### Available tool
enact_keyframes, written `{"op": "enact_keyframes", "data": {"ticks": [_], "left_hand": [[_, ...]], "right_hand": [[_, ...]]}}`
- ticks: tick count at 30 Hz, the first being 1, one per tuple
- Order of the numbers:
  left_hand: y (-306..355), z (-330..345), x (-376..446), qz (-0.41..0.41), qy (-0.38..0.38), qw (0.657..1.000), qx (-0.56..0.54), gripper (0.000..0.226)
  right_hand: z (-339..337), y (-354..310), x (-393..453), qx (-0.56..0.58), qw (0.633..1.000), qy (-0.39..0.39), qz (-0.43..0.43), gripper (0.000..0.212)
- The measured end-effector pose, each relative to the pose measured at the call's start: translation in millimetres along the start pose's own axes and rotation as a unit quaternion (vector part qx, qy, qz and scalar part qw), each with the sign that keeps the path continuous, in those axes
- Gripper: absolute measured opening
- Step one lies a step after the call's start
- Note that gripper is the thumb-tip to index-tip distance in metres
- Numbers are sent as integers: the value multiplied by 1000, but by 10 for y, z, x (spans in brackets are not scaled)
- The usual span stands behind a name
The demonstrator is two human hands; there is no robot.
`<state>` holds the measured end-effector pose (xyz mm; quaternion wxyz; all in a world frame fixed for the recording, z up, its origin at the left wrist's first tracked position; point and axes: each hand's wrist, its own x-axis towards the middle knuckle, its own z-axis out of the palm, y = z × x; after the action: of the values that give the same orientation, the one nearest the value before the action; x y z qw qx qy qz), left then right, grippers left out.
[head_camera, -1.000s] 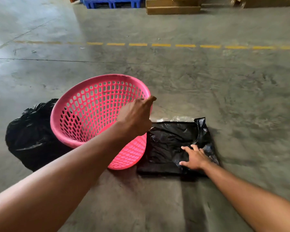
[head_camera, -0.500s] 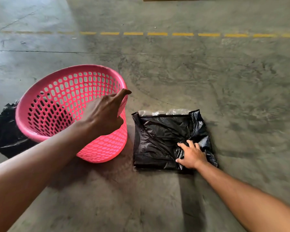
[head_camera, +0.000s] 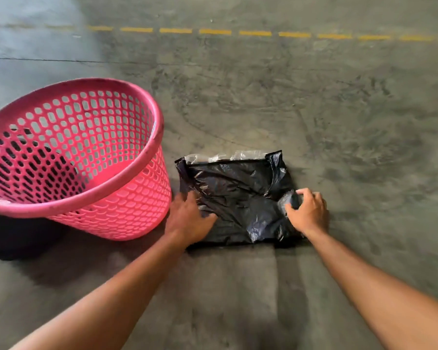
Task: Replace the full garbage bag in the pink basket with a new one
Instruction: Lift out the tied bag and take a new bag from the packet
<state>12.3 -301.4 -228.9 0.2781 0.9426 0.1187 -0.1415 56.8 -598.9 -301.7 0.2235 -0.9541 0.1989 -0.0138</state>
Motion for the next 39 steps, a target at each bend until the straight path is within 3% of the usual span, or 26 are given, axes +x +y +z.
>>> {"op": "enact_keyframes", "data": {"ticks": [3,6,11,17,22,24,26,28,31,33,35,37,39], "left_hand": [[-247,261,133,-137,15,990,-17,86],[-395,385,244,-181,28,982,-42,81],[-516,435,346,-195,60,975,-93,51],[-576,564,353,-218,64,973,-37,67],[-609,631,356,-199,121,966,-116,39],[-614,629,352,-198,124,963,-134,31],[-624,633,360,-195,120,962,-149,23],[-651,643,377,-202,121,957,-170,27],[-688,654,391,-232,109,947,-192,53],[-710,656,405,-239,100,944,-204,58],[-712,650,415,-233,85,945,-215,53],[-695,632,412,-220,76,943,-240,48],[-665,610,394,-201,75,937,-276,54]], "right_hand": [[-9,179,83,24,998,-11,56,44],[33,215,123,51,993,-41,97,40],[42,239,184,81,989,-35,118,5],[98,257,221,126,986,-13,112,16],[112,221,248,227,962,10,152,17],[96,192,258,308,934,-32,180,17],[78,189,241,320,927,-99,170,26],[66,187,211,267,946,-124,134,22],[-10,108,199,241,963,-87,83,16],[-127,20,188,371,917,-109,98,11],[-257,-23,186,524,820,-165,159,14],[-381,-6,187,585,750,-233,201,22],[-466,24,203,616,713,-276,189,35]]}}
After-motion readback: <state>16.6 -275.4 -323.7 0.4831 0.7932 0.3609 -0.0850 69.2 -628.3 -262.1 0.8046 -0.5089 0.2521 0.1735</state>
